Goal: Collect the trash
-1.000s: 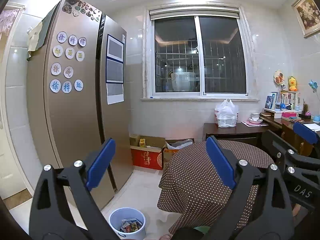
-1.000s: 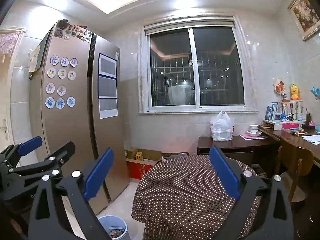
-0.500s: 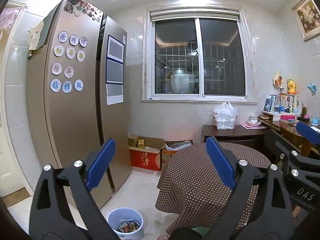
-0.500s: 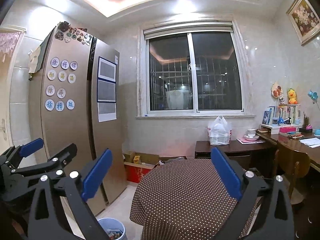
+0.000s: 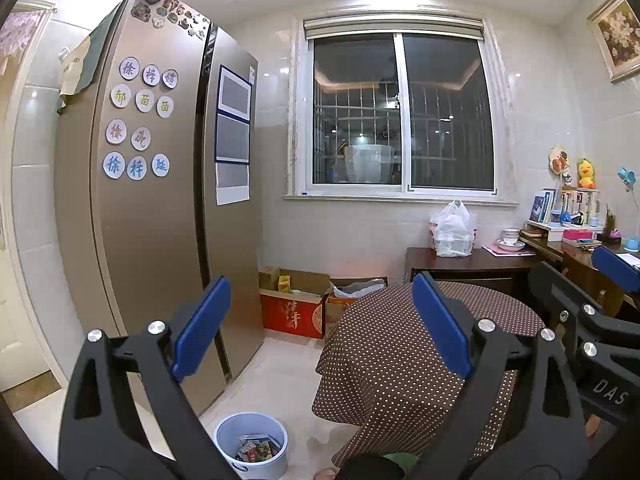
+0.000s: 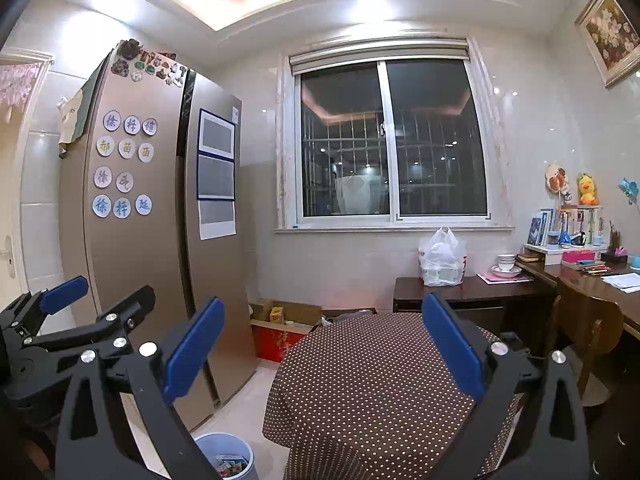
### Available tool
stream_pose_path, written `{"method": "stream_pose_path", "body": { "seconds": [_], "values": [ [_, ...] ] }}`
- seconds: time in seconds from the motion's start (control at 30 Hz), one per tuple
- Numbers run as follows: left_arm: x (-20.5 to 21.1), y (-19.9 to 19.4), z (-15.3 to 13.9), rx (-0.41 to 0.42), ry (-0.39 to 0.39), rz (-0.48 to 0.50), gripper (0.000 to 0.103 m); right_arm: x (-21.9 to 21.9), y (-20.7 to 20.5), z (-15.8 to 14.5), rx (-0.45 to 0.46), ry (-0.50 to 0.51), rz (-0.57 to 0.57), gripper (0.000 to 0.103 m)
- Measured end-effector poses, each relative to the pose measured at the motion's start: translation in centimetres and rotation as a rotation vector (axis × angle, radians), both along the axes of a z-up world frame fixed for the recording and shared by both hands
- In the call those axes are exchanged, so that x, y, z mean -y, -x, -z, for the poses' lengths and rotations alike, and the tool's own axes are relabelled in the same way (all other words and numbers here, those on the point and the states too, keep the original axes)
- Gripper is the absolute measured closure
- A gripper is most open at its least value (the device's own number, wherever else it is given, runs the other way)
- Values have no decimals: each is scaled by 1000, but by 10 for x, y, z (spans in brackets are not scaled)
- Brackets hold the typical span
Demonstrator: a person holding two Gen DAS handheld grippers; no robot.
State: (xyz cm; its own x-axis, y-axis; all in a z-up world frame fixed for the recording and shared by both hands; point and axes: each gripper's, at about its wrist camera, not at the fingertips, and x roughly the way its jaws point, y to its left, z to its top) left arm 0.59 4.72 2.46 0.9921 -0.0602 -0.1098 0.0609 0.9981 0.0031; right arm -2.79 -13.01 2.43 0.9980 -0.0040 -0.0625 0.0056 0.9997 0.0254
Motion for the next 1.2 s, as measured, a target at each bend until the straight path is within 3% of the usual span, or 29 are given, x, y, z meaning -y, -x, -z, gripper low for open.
{"method": "stream_pose_path", "body": {
  "seconds": [1.2],
  "values": [
    [6, 3, -1, 2, 5, -10, 13, -1, -5, 0, -11, -7, -25, 6]
  ]
}}
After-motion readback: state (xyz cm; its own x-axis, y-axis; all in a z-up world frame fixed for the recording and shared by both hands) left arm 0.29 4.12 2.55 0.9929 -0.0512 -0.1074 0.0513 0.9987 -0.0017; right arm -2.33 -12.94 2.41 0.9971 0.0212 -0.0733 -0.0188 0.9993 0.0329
